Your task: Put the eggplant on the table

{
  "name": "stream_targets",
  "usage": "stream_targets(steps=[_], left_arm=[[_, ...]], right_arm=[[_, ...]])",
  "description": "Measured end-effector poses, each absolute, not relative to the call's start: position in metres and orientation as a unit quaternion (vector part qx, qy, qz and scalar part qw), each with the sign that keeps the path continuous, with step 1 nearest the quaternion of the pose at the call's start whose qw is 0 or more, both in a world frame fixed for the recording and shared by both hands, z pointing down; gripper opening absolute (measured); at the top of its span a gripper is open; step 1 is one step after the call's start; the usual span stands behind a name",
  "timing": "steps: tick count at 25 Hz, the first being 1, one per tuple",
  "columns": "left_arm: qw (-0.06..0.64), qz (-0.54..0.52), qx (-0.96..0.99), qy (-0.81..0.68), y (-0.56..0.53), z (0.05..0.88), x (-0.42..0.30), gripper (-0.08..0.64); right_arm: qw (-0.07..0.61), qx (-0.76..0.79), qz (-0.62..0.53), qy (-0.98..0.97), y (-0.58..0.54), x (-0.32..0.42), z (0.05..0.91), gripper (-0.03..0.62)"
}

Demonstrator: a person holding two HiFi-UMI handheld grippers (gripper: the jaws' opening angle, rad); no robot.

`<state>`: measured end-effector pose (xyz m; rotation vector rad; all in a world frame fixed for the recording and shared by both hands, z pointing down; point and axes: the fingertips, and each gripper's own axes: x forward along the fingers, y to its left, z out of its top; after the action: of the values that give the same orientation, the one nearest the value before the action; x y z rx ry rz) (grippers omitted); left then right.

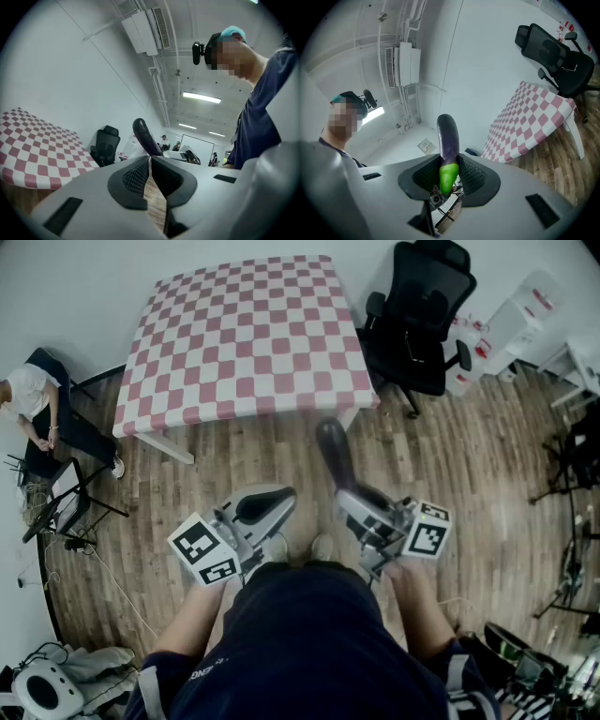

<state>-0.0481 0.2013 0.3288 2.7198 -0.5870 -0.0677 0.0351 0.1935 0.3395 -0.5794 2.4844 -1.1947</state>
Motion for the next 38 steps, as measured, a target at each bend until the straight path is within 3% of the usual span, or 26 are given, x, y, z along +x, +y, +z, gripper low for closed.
stream_targets(steps=[12, 18, 27, 32, 35, 38], left_arm=[[0.188, -0.018, 0.957, -0.219, 0.195, 0.309, -0.027, 0.04], [0.186, -0.02, 0.957, -0.22, 0.173, 0.337, -0.004, 0.04], [0.192, -0.003, 0.951, -0.244, 0.176, 0.284, 0.031, 0.04], [0.174, 0.004, 0.954, -0.246, 0.155, 0.316, 0.02, 0.04], [0.18, 0.017, 0.951, -0.251, 0.16, 0.286, -0.021, 0.04], [0.204, 0.029, 0.941, -0.267, 0.162, 0.216, -0.007, 0.04]], right_arm=[[0.158, -0.2, -0.43, 0.866, 0.188, 0.058, 0.316, 0.126], [0.157, -0.21, -0.434, 0.862, 0.16, 0.083, 0.353, 0.127], [0.158, -0.198, -0.453, 0.855, 0.16, 0.12, 0.292, 0.127], [0.157, -0.217, -0.435, 0.859, 0.137, 0.12, 0.329, 0.127], [0.16, -0.223, -0.444, 0.853, 0.139, 0.085, 0.296, 0.127], [0.158, -0.22, -0.473, 0.839, 0.14, 0.103, 0.228, 0.127]])
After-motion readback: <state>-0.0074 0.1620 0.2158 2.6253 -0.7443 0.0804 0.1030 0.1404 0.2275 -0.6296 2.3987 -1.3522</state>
